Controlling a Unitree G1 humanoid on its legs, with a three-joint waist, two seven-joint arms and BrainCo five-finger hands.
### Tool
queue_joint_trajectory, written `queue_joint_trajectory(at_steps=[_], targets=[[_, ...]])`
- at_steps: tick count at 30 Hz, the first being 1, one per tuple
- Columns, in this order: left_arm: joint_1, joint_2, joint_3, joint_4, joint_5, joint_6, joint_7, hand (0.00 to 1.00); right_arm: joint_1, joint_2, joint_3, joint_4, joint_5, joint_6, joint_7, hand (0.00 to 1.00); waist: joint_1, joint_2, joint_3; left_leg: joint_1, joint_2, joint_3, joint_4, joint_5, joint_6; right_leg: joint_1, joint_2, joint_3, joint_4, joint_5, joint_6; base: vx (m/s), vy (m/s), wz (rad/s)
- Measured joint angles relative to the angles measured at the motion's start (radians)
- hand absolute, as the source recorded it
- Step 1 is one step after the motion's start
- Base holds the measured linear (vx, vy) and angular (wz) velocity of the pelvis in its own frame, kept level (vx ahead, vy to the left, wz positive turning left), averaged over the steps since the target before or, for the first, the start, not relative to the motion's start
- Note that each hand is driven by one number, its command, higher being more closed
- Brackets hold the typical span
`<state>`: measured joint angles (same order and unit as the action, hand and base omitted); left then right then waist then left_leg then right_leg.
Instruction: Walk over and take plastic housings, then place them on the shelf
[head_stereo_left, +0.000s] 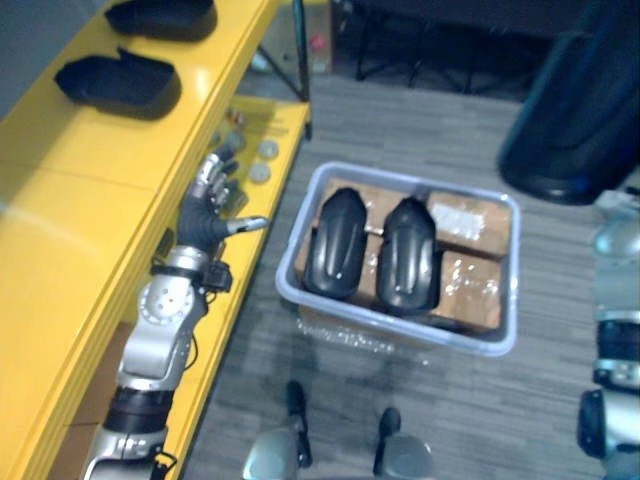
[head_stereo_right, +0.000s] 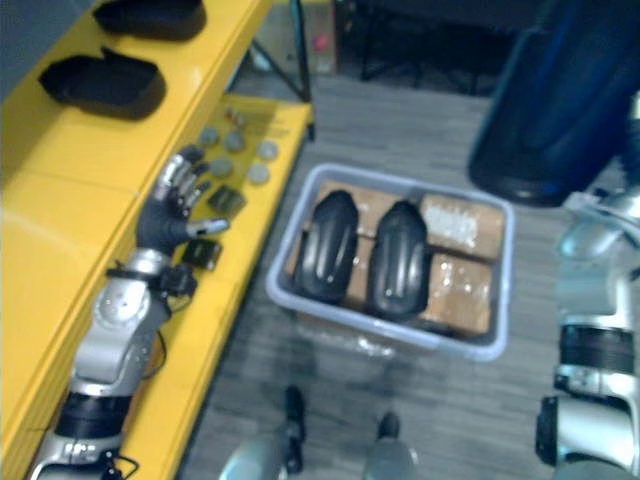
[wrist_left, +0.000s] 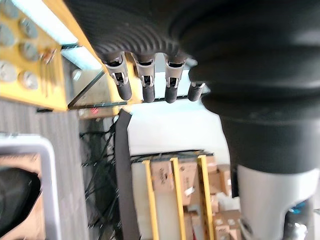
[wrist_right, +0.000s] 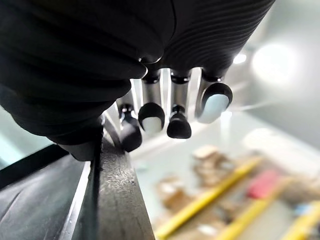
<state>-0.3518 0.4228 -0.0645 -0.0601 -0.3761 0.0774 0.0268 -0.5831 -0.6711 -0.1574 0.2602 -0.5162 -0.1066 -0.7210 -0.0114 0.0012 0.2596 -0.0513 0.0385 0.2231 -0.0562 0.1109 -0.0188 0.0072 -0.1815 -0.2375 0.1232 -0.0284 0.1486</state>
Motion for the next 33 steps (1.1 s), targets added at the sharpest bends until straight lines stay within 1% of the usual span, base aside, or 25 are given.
queue_joint_trajectory(at_steps=[1,2,3,4,5,7,9,10,12,14,16,19,22,23,26,28,30,33], targets=[[-0.006,-0.001,-0.005,0.017,-0.013,0.006,0.0,0.0,0.0,0.009,0.01,-0.009,-0.013,-0.013,0.0,1.0,0.0,-0.001,-0.011,0.003,0.0,0.003,-0.007,0.0,0.0,-0.002,0.001,0.001,-0.003,0.0,0.0,-0.03,0.027,-0.22],[-0.019,-0.003,-0.022,0.055,-0.021,0.021,0.0,0.0,0.0,0.027,0.032,-0.018,-0.033,-0.038,-0.001,1.0,-0.002,-0.006,-0.028,0.004,-0.001,0.008,-0.01,0.001,0.0,0.0,0.001,0.004,-0.013,0.004,-0.005,-0.03,0.022,-0.16],[-0.032,-0.015,-0.038,0.092,-0.039,0.035,0.0,0.0,0.0,0.04,0.051,-0.019,-0.053,-0.052,-0.001,1.0,-0.003,-0.007,-0.032,0.022,0.0,0.009,-0.021,0.004,-0.004,0.014,0.003,0.005,-0.021,0.008,-0.011,-0.04,0.022,-0.1],[-0.034,-0.026,-0.043,0.106,-0.058,0.04,0.0,0.0,0.0,0.047,0.063,-0.019,-0.055,-0.057,-0.001,1.0,-0.004,-0.008,-0.037,0.025,0.0,0.009,-0.024,0.003,-0.004,0.02,0.004,0.005,-0.024,0.008,-0.012,-0.07,0.029,-0.04],[-0.037,-0.054,-0.056,0.13,-0.103,0.058,0.0,0.0,-0.002,0.066,0.089,-0.022,-0.075,-0.07,-0.001,1.0,-0.003,-0.011,-0.048,0.03,0.0,0.008,-0.026,0.001,-0.008,0.029,0.005,0.005,-0.033,0.008,-0.012,-0.09,0.027,-0.01],[-0.037,-0.073,-0.079,0.143,-0.156,0.07,-0.001,0.0,-0.008,0.086,0.118,-0.039,-0.102,-0.075,0.0,1.0,-0.001,-0.01,-0.056,0.03,0.002,0.008,-0.03,0.003,-0.013,0.03,0.008,0.004,-0.037,0.009,-0.015,-0.07,0.014,-0.03],[-0.037,-0.106,-0.113,0.159,-0.216,0.076,-0.001,0.0,-0.019,0.112,0.165,-0.059,-0.151,-0.092,0.001,1.0,0.0,-0.008,-0.058,0.029,0.005,0.008,-0.031,0.011,-0.014,0.032,0.013,-0.004,-0.048,0.01,-0.024,-0.08,0.003,-0.03],[-0.037,-0.117,-0.121,0.16,-0.226,0.078,-0.002,0.0,-0.021,0.119,0.174,-0.059,-0.167,-0.093,0.002,1.0,0.0,-0.008,-0.058,0.029,0.006,0.007,-0.032,0.014,-0.014,0.032,0.014,-0.004,-0.048,0.011,-0.025,-0.08,0.007,0.0],[-0.037,-0.141,-0.163,0.16,-0.293,0.077,-0.004,0.0,-0.025,0.145,0.21,-0.059,-0.209,-0.094,0.007,1.0,0.001,-0.011,-0.059,0.028,0.009,0.006,-0.032,0.022,-0.017,0.032,0.017,-0.006,-0.049,0.013,-0.028,-0.04,0.016,0.0],[-0.037,-0.16,-0.181,0.16,-0.312,0.076,-0.005,0.0,-0.025,0.159,0.224,-0.059,-0.219,-0.093,0.018,1.0,0.002,-0.011,-0.06,0.027,0.009,0.005,-0.032,0.025,-0.016,0.032,0.017,-0.008,-0.049,0.015,-0.029,0.0,0.0,0.0],[-0.037,-0.179,-0.213,0.16,-0.326,0.072,-0.003,0.0,-0.026,0.173,0.253,-0.057,-0.246,-0.093,0.026,1.0,0.005,-0.012,-0.061,0.025,0.008,0.004,-0.032,0.031,-0.012,0.032,0.017,-0.009,-0.052,0.019,-0.029,0.0,0.0,0.0],[-0.037,-0.203,-0.24,0.16,-0.326,0.063,0.0,0.0,-0.026,0.185,0.292,-0.047,-0.246,-0.093,0.034,1.0,0.007,-0.015,-0.064,0.021,0.008,0.002,-0.032,0.037,-0.008,0.034,0.02,-0.009,-0.065,0.03,-0.029,0.0,0.0,0.0],[-0.037,-0.216,-0.293,0.166,-0.326,0.055,0.001,0.0,-0.026,0.22,0.333,-0.004,-0.246,-0.092,0.051,1.0,0.008,-0.028,-0.087,0.017,0.009,0.0,-0.031,0.042,-0.008,0.036,0.023,-0.01,-0.073,0.034,-0.03,0.01,0.002,0.01],[-0.037,-0.226,-0.314,0.175,-0.325,0.047,0.0,0.0,-0.026,0.234,0.35,0.018,-0.246,-0.09,0.058,1.0,0.008,-0.032,-0.097,0.02,0.009,-0.003,-0.031,0.042,-0.008,0.043,0.023,-0.01,-0.077,0.035,-0.03,0.03,0.005,0.05],[-0.039,-0.255,-0.348,0.2,-0.325,0.012,0.0,0.0,-0.026,0.254,0.389,0.049,-0.246,-0.083,0.07,1.0,0.012,-0.035,-0.103,0.029,0.01,-0.007,-0.032,0.042,-0.008,0.055,0.026,-0.011,-0.08,0.035,-0.031,0.01,0.002,0.01],[-0.039,-0.264,-0.359,0.2,-0.325,-0.001,0.0,0.0,-0.025,0.263,0.407,0.068,-0.246,-0.083,0.07,1.0,0.013,-0.035,-0.103,0.029,0.011,-0.008,-0.032,0.042,-0.009,0.056,0.027,-0.011,-0.079,0.035,-0.031,-0.03,0.019,0.0],[-0.04,-0.272,-0.367,0.203,-0.324,-0.023,0.003,0.0,-0.025,0.27,0.428,0.106,-0.246,-0.081,0.074,1.0,0.014,-0.035,-0.103,0.029,0.012,-0.009,-0.032,0.041,-0.009,0.055,0.027,-0.011,-0.079,0.035,-0.031,-0.04,0.028,-0.01],[-0.04,-0.273,-0.381,0.203,-0.323,-0.055,0.008,0.0,-0.024,0.282,0.43,0.128,-0.245,-0.081,0.085,1.0,0.016,-0.035,-0.103,0.028,0.011,-0.009,-0.032,0.041,-0.011,0.054,0.026,-0.011,-0.079,0.035,-0.031,-0.01,0.009,0.0]])
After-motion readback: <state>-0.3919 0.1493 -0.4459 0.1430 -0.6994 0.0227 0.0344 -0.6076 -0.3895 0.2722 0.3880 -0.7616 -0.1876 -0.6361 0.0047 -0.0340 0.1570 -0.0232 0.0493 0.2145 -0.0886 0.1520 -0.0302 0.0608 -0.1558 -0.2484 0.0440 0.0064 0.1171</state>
